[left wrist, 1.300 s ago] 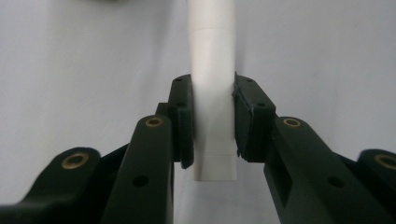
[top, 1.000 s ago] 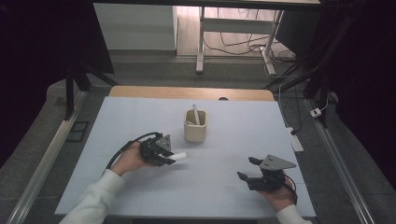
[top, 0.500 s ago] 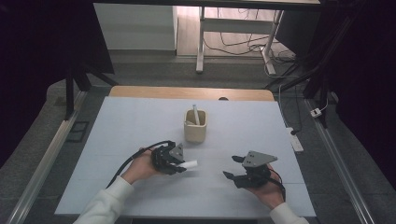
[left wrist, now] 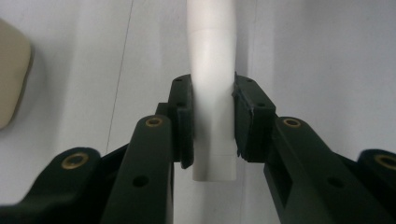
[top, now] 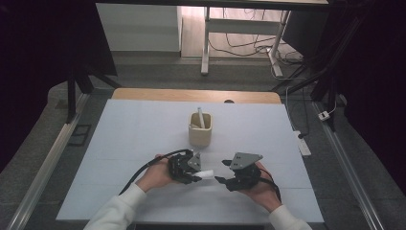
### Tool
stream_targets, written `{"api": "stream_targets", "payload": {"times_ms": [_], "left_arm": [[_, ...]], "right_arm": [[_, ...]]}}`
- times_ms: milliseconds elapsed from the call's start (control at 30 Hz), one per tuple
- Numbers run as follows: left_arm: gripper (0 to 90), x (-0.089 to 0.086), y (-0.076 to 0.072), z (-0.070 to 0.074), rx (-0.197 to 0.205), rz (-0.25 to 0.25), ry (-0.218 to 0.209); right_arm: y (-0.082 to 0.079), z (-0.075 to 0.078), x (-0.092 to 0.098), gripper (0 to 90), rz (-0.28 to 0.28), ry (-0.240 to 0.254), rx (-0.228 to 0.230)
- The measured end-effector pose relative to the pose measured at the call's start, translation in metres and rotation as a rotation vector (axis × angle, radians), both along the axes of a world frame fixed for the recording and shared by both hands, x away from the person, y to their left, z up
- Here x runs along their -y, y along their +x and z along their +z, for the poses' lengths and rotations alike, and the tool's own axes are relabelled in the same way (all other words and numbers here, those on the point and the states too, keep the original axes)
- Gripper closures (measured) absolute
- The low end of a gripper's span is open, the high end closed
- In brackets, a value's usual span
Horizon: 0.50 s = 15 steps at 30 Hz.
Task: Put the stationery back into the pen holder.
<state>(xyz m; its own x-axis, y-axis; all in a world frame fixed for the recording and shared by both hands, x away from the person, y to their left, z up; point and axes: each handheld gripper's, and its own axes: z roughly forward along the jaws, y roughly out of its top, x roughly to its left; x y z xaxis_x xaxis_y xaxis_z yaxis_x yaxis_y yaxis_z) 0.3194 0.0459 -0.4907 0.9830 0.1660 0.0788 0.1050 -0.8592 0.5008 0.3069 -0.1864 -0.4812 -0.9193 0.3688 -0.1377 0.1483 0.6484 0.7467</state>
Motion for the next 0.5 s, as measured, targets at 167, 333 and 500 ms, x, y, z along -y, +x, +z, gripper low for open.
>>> {"api": "stream_targets", "payload": {"times_ms": [167,333,500], "left_arm": [[70.1,0.005,0.000,0.002,0.006,-0.013,-0.005],[70.1,0.009,0.000,0.000,-0.001,-0.021,0.000],[70.1,0.013,-0.001,-0.001,-0.008,-0.020,-0.008]], "right_arm": [[0.004,0.001,-0.008,42.1,0.028,-0.016,-0.021],[0.006,-0.003,-0.013,44.9,0.054,-0.045,-0.034],[0.008,-0.006,-0.019,51.3,0.090,-0.094,-0.066]]}}
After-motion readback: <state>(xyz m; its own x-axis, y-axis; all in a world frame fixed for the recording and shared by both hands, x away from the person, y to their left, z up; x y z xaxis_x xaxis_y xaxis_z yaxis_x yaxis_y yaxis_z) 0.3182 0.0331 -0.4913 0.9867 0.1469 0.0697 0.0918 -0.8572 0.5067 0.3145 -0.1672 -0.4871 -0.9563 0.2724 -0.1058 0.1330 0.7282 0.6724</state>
